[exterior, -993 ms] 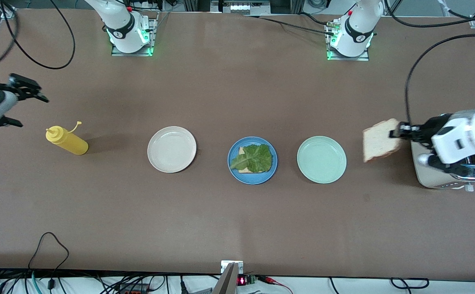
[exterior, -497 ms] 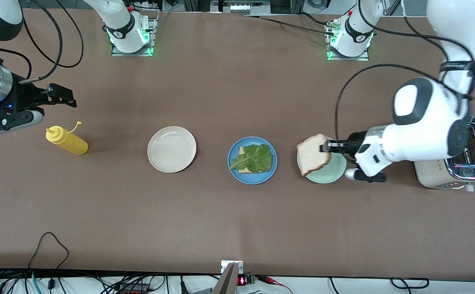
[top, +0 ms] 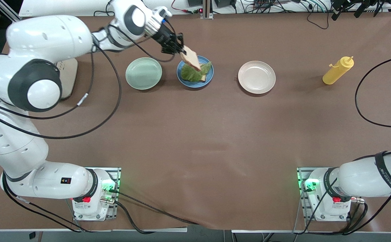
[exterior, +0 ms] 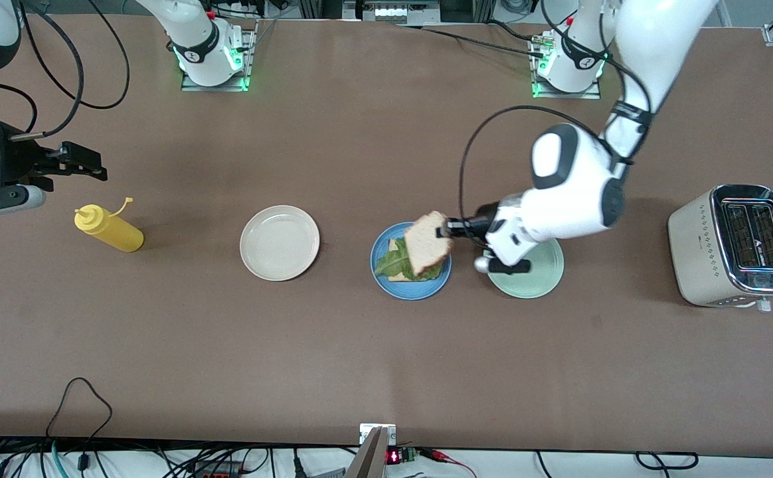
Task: Make sandwich in blue plate with both arms
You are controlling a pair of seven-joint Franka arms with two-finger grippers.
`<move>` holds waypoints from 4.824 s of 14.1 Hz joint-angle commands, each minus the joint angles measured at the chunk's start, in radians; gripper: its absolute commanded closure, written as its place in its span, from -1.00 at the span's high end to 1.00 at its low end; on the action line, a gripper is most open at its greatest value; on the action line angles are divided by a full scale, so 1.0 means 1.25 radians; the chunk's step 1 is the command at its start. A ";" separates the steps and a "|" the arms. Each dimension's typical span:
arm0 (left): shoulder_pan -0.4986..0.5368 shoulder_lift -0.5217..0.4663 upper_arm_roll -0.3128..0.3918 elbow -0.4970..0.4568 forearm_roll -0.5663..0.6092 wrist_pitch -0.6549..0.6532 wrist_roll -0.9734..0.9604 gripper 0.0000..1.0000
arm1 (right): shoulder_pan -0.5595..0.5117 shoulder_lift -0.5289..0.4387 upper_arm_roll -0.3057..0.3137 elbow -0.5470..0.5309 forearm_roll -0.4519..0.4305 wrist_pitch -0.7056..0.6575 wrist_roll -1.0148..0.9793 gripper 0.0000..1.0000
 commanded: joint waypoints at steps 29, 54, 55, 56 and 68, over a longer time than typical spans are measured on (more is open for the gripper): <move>-0.024 0.192 0.065 0.066 -0.156 0.032 0.341 -0.38 | -0.016 -0.028 0.009 -0.034 -0.054 0.001 0.060 1.00; 0.097 -0.304 0.325 0.159 0.501 -0.532 0.101 1.00 | -0.021 -0.020 0.006 -0.026 -0.015 0.002 0.118 1.00; 0.101 -0.324 0.326 0.153 0.501 -0.548 0.101 1.00 | -0.025 -0.022 0.006 -0.032 -0.015 0.004 0.118 1.00; 0.111 -0.337 0.325 0.143 0.500 -0.555 0.101 1.00 | -0.037 -0.024 0.006 -0.046 -0.014 0.012 0.118 1.00; 0.113 -0.471 0.317 -0.028 0.495 -0.530 0.100 1.00 | -0.051 -0.030 0.006 -0.068 -0.012 0.068 0.119 1.00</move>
